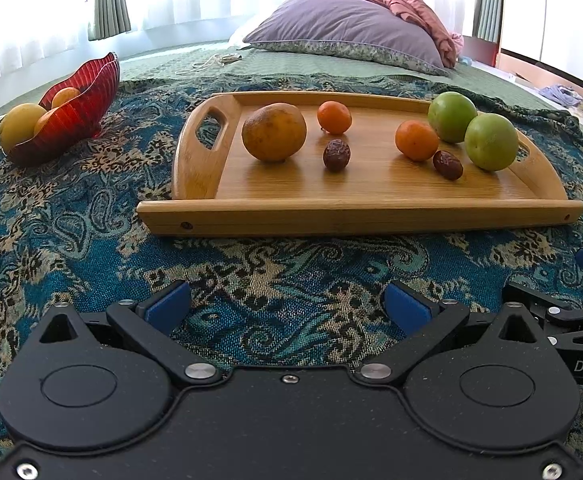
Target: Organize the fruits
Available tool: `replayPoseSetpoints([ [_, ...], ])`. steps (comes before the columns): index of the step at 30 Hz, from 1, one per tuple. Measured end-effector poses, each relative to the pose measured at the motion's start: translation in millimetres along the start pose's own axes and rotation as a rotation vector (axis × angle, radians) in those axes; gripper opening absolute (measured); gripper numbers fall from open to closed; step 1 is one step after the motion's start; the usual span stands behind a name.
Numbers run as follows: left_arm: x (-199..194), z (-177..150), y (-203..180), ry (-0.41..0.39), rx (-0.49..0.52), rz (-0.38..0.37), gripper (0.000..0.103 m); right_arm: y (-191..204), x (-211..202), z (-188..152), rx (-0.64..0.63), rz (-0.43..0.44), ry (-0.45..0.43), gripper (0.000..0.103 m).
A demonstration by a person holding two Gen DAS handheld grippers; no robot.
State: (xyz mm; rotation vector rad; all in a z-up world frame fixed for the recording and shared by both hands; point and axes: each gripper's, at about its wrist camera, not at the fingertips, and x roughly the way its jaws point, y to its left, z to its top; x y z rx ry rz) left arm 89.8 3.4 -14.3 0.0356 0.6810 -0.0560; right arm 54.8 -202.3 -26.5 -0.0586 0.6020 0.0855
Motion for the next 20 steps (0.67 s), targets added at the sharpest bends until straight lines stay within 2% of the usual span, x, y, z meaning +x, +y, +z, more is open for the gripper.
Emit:
replayPoseSetpoints([
  [20,0.0,-2.2,-0.6,-0.010,0.003,0.003,0.103,-0.1,0.1,-0.6,0.000,0.000,-0.001,0.103],
])
